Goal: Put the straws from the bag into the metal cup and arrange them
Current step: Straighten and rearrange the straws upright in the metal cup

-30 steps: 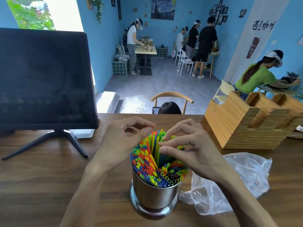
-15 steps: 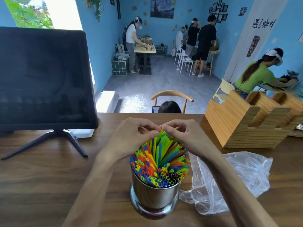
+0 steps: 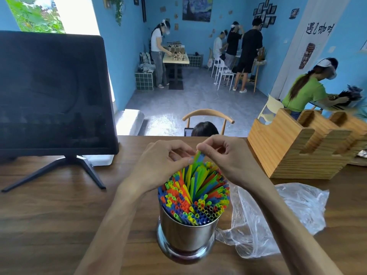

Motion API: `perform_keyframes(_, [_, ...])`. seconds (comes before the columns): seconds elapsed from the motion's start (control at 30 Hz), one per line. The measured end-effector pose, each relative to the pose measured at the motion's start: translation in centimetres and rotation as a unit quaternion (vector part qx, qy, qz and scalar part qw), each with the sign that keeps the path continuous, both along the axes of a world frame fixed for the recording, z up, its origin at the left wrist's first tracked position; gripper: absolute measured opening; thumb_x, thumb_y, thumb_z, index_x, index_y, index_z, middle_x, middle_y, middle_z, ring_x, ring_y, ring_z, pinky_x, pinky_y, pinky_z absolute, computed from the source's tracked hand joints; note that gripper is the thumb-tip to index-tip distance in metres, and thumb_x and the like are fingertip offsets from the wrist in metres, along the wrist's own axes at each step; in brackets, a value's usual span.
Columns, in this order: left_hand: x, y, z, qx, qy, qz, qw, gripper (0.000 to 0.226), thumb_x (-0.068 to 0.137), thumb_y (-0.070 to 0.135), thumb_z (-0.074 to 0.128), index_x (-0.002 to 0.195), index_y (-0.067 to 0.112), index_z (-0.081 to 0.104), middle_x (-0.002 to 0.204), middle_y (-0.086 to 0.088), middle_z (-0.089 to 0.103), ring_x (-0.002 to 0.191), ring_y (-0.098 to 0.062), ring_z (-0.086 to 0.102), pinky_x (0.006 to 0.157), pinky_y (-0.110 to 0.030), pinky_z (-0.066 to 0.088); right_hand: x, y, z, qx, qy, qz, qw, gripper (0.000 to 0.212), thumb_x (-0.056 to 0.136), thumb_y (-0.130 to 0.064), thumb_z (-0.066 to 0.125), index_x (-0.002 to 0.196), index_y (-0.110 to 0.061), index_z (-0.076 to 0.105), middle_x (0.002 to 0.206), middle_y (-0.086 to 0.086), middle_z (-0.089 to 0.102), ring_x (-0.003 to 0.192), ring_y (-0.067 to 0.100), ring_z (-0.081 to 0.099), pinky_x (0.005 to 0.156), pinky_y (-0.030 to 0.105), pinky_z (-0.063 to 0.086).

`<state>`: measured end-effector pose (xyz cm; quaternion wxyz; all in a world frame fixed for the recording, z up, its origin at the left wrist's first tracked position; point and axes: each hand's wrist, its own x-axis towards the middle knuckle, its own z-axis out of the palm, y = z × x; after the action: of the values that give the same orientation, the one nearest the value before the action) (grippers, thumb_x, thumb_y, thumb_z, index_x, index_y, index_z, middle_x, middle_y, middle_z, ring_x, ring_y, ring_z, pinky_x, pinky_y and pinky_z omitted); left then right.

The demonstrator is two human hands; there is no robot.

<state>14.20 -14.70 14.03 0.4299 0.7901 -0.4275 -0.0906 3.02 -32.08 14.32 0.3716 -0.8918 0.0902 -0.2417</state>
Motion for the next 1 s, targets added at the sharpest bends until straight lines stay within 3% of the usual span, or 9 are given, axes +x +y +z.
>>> perform_keyframes(0.17, [-0.8, -0.2, 1.1, -0.030, 0.018, 0.001, 0.999, 0.025, 0.090, 0.040, 0.072, 0.114, 0.046, 0.071, 0.100, 0.026, 0.071, 0.095, 0.011, 0.062, 0.085, -0.017, 0.048, -0.1, 1.1, 1.9, -0.057, -0.133, 0.002, 0.989, 0.012, 0.097, -0.033, 0.068, 0.085, -0.029, 0.068, 0.074, -0.011, 0.064, 0.066, 0.001, 0.054, 0.062, 0.012, 0.037])
perform_keyframes(0.27, [-1.5, -0.2, 2.0, -0.063, 0.037, -0.008, 0.997, 0.014, 0.091, 0.040, 0.071, 0.104, 0.042, 0.076, 0.098, 0.025, 0.072, 0.096, 0.008, 0.064, 0.084, -0.016, 0.048, -0.2, 1.6, 3.0, -0.050, -0.186, 0.004, 0.981, 0.011, 0.096, -0.029, 0.069, 0.085, -0.029, 0.067, 0.078, -0.010, 0.066, 0.069, 0.005, 0.054, 0.063, 0.015, 0.038])
perform_keyframes(0.33, [-2.1, -0.1, 2.5, -0.085, 0.038, -0.024, 0.995, 0.009, 0.090, 0.036, 0.073, 0.093, 0.043, 0.076, 0.087, 0.025, 0.071, 0.084, 0.002, 0.065, 0.074, -0.010, 0.046, -0.4, 2.0, 3.6, -0.041, -0.202, 0.009, 0.978, 0.011, 0.096, -0.033, 0.067, 0.085, -0.029, 0.066, 0.078, -0.010, 0.066, 0.071, 0.009, 0.056, 0.063, 0.021, 0.041])
perform_keyframes(0.43, [-2.7, 0.0, 3.3, -0.121, 0.002, -0.023, 0.992, 0.006, 0.087, 0.036, 0.074, 0.089, 0.042, 0.076, 0.075, 0.019, 0.070, 0.067, -0.006, 0.060, 0.064, -0.015, 0.045, -0.8, 2.4, 3.6, 0.007, -0.211, 0.026, 0.977, 0.013, 0.097, -0.036, 0.062, 0.088, -0.029, 0.067, 0.083, -0.006, 0.070, 0.079, 0.013, 0.064, 0.070, 0.034, 0.049])
perform_keyframes(0.63, [-3.8, 0.5, 5.5, -0.323, 0.036, -0.012, 0.946, 0.009, 0.086, 0.029, 0.071, 0.095, 0.031, 0.072, 0.089, 0.014, 0.078, 0.083, -0.006, 0.073, 0.073, -0.020, 0.055, -1.7, 2.7, 1.6, 0.108, -0.109, 0.129, 0.980, 0.023, 0.101, -0.048, 0.054, 0.118, -0.036, 0.065, 0.108, -0.013, 0.075, 0.108, 0.014, 0.070, 0.097, 0.045, 0.053])
perform_keyframes(0.7, [-4.1, 0.9, 6.0, -0.395, 0.037, 0.003, 0.918, 0.016, 0.087, 0.024, 0.071, 0.103, 0.026, 0.067, 0.091, 0.005, 0.078, 0.084, -0.014, 0.075, 0.070, -0.024, 0.058, -1.9, 2.7, 0.8, 0.104, -0.081, 0.133, 0.982, 0.023, 0.103, -0.036, 0.057, 0.123, -0.029, 0.066, 0.103, -0.007, 0.077, 0.103, 0.017, 0.072, 0.094, 0.045, 0.056])
perform_keyframes(0.8, [-4.5, 1.3, 6.4, -0.445, 0.020, 0.023, 0.895, 0.039, 0.091, 0.014, 0.070, 0.121, 0.030, 0.050, 0.090, -0.003, 0.078, 0.084, -0.022, 0.076, 0.069, -0.028, 0.059, -2.6, 2.3, 0.5, 0.140, -0.104, 0.140, 0.975, 0.020, 0.103, -0.020, 0.056, 0.118, -0.020, 0.070, 0.089, 0.000, 0.075, 0.080, 0.016, 0.072, 0.075, 0.026, 0.055])
perform_keyframes(0.87, [-4.4, 1.4, 6.1, -0.455, 0.027, 0.025, 0.890, 0.049, 0.093, 0.009, 0.068, 0.128, 0.030, 0.041, 0.090, -0.003, 0.078, 0.085, -0.024, 0.077, 0.071, -0.029, 0.060, -3.1, 2.1, 0.8, 0.196, -0.138, 0.136, 0.961, 0.018, 0.100, -0.019, 0.059, 0.114, -0.017, 0.071, 0.085, 0.005, 0.075, 0.069, 0.019, 0.070, 0.063, 0.023, 0.051])
perform_keyframes(1.0, [-3.8, 1.8, 4.9, -0.429, 0.085, 0.050, 0.898, 0.031, 0.087, 0.013, 0.071, 0.107, 0.022, 0.050, 0.087, -0.005, 0.079, 0.081, -0.025, 0.077, 0.072, -0.029, 0.060, -3.6, 1.9, 1.7, 0.351, -0.205, 0.086, 0.909, 0.012, 0.081, -0.025, 0.072, 0.090, -0.019, 0.077, 0.086, 0.012, 0.079, 0.069, 0.023, 0.075, 0.058, 0.024, 0.054])
